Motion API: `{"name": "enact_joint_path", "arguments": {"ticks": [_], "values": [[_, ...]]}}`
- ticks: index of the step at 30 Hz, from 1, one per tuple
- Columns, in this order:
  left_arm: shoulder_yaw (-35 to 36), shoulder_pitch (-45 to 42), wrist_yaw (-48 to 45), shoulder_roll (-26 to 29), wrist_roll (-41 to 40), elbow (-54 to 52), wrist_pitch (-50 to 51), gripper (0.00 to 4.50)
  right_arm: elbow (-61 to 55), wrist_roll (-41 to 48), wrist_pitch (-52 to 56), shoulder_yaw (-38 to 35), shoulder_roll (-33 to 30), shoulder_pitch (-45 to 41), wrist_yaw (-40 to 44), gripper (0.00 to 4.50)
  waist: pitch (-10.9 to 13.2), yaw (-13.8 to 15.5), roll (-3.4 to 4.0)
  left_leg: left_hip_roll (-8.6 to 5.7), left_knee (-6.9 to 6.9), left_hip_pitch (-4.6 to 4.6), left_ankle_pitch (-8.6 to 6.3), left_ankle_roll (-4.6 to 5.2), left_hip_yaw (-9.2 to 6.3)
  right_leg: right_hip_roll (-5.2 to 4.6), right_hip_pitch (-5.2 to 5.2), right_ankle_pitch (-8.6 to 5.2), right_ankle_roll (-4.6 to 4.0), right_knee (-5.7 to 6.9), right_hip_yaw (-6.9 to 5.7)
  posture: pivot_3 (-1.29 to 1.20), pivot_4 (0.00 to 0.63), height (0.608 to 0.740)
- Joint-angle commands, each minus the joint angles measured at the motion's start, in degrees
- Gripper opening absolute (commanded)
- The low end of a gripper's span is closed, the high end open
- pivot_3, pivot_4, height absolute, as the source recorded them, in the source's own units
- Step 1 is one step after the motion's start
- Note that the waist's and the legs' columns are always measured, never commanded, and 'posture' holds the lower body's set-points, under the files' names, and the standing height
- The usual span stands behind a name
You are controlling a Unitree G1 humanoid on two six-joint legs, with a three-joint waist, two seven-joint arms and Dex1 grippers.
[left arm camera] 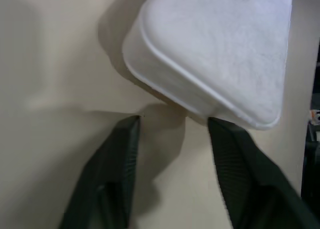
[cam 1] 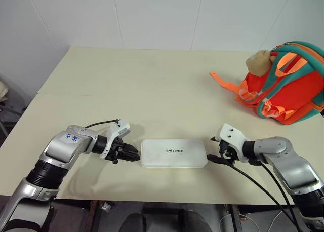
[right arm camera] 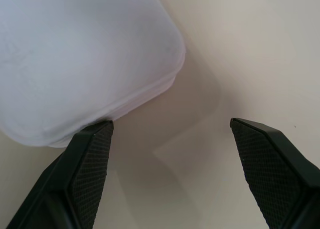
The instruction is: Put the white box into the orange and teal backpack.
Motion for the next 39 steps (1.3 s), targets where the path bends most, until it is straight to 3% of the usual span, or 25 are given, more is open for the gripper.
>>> {"name": "enact_joint_path", "arguments": {"ticks": [1,5,22,39], "values": [[0.5,-0.5,0.3,0.6,-0.1,-0.3,-0.2,3.37,-1.8,1.9,-1.5,-0.3,-0.6,-0.2,2.1,4.50,0.0,0.0,0.01,0.01,0.01,0.00,0.00,0.00,0.00,0.00,0.00,-0.01,-0.02,0.00,0.00,0.00,0.150,0.740],[1.5,-0.5,0.0,2.2,0.0,1.0,-0.2,4.48,-1.6,2.0,-1.6,-1.3,-2.0,0.3,2.8,4.50,0.0,-0.6,0.01,0.04,0.03,0.03,0.04,0.04,-0.01,0.00,0.01,-0.08,-0.17,0.05,0.01,0.00,0.150,0.740],[1.3,0.1,1.9,2.6,1.9,5.8,-3.6,4.48,-2.3,2.1,-0.6,0.7,-0.5,-0.3,1.5,4.50,0.0,-0.9,0.04,0.34,-0.01,0.08,0.03,0.03,-0.04,0.06,-0.03,-0.09,-0.19,0.08,0.06,0.00,0.150,0.740],[-1.0,0.8,2.5,6.3,8.6,11.0,-11.9,4.48,-2.9,-1.0,0.2,-0.1,-3.7,0.8,-1.0,4.50,0.0,-1.0,0.05,0.50,-0.01,0.18,0.04,0.03,-0.05,0.06,-0.02,-0.04,-0.35,0.08,0.09,0.00,0.150,0.740]]}}
